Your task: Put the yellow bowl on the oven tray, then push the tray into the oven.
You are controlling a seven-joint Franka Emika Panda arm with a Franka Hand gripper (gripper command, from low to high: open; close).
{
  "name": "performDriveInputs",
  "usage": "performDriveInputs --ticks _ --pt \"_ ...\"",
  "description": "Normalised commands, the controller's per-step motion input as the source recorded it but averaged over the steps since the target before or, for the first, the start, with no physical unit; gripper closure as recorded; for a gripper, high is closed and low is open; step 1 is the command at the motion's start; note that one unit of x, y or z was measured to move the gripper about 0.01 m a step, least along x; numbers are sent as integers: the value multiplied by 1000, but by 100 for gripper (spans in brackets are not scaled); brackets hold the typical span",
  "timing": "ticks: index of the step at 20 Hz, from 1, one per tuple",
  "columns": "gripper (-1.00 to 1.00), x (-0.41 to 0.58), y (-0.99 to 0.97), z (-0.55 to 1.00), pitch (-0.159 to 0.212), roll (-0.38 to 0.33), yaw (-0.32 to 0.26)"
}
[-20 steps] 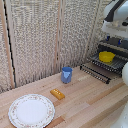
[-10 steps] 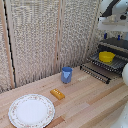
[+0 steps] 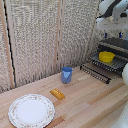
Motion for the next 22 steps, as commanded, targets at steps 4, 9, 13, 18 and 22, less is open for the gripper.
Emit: performDriveInputs --ticks 4,9,13,18,22 --pt "-100 0 -43 -41 6 -206 302" --pt "-100 0 0 4 87 -212 270" --pt "-100 -87 0 46 151 -235 254" --pt "-100 -119 0 50 166 -240 249" --pt "-100 -1 11 0 140 -269 215"
